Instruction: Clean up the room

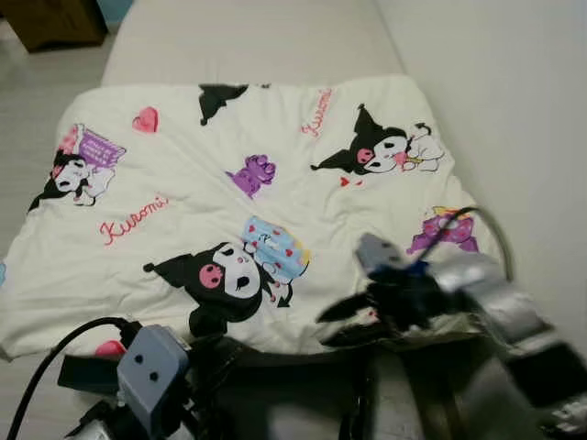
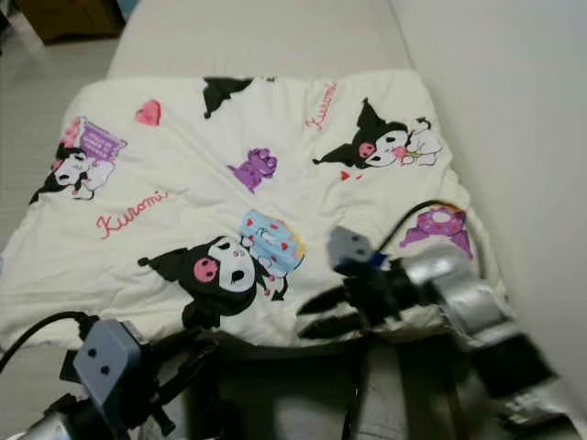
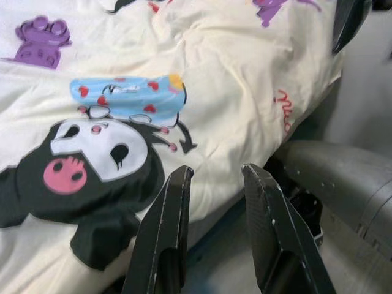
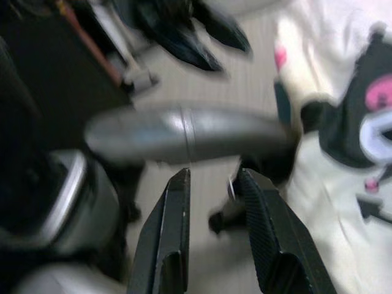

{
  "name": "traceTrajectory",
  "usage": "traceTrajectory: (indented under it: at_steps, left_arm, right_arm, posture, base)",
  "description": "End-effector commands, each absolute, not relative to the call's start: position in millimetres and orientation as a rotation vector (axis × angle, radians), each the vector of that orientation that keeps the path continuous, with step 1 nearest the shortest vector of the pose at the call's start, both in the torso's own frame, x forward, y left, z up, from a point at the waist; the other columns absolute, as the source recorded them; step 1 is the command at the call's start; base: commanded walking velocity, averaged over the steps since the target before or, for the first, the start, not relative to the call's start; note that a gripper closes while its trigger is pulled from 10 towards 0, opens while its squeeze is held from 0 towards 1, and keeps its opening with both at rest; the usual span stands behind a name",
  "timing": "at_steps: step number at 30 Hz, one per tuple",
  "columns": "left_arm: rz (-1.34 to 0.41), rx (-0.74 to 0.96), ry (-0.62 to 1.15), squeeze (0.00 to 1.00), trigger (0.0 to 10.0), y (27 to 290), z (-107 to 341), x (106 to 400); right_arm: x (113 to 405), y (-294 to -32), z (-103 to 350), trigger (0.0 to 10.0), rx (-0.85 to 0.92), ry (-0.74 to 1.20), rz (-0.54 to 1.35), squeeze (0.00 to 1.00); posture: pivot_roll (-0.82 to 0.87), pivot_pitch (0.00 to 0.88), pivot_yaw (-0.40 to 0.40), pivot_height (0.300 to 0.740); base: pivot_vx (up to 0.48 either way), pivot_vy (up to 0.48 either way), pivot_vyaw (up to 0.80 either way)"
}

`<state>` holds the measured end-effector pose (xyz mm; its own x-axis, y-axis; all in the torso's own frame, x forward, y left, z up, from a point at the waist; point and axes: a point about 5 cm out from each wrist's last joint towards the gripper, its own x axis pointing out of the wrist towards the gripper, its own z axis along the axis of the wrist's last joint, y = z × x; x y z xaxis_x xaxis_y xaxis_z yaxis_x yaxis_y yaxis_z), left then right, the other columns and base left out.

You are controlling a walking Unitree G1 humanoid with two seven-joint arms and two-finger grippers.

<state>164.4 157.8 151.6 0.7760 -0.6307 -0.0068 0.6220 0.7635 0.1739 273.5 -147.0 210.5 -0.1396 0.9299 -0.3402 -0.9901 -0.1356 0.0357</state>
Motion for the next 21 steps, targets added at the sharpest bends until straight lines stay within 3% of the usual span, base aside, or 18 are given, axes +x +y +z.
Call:
traceTrajectory:
  at_steps: [1, 2, 3, 6, 7, 9, 10, 14, 21]
  left_arm:
    - [-0.671, 0.171, -0.014, 0.0, 10.0, 160, 143, 163]
    - [-0.62, 0.195, -0.022, 0.0, 10.0, 164, 141, 171]
    - [-0.62, 0.195, -0.022, 0.0, 10.0, 164, 141, 171]
    - [-0.466, 0.227, -0.042, 0.0, 10.0, 173, 138, 193]
    - [-0.466, 0.227, -0.042, 0.0, 10.0, 173, 138, 193]
    - [-0.29, 0.192, -0.038, 0.0, 10.0, 183, 133, 209]
    - [-0.29, 0.192, -0.038, 0.0, 10.0, 183, 133, 209]
    - [-0.081, 0.096, -0.003, 0.0, 10.0, 190, 124, 222]
    - [0.005, 0.1, 0.027, 0.0, 10.0, 190, 115, 231]
  right_arm:
    - [272, -141, 207, 10.0, -0.229, 0.284, 1.676, 0.0]
    - [286, -136, 197, 10.0, -0.264, 0.243, 1.496, 0.0]
    - [286, -136, 197, 10.0, -0.264, 0.243, 1.496, 0.0]
    - [314, -130, 174, 10.0, -0.249, 0.214, 1.118, 0.0]
    - [314, -130, 174, 10.0, -0.249, 0.214, 1.118, 0.0]
    - [330, -133, 158, 10.0, -0.186, 0.188, 0.825, 0.0]
    - [330, -133, 158, 10.0, -0.186, 0.188, 0.825, 0.0]
    - [334, -139, 143, 10.0, -0.045, 0.177, 0.541, 0.0]
    - [328, -145, 130, 10.0, 0.09, 0.188, 0.349, 0.0]
  posture:
    - [0.02, 0.251, 0.012, 0.576]
    - [0.01, 0.243, 0.015, 0.576]
    - [0.01, 0.243, 0.015, 0.576]
    - [0.01, 0.226, 0.007, 0.576]
    - [0.01, 0.226, 0.007, 0.576]
    - [0.01, 0.2, 0.005, 0.576]
    - [0.01, 0.2, 0.005, 0.576]
    - [0.0, 0.168, 0.0, 0.576]
    - [-0.02, 0.126, 0.008, 0.576]
  base:
    - [0.0, 0.0, 0.0]
    - [0.0, 0.0, 0.0]
    - [0.0, 0.0, 0.0]
    - [0.0, 0.0, 0.0]
    - [0.0, 0.0, 0.0]
    - [0.0, 0.0, 0.0]
    - [0.0, 0.0, 0.0]
    - [0.0, 0.0, 0.0]
    - [0.0, 0.0, 0.0]
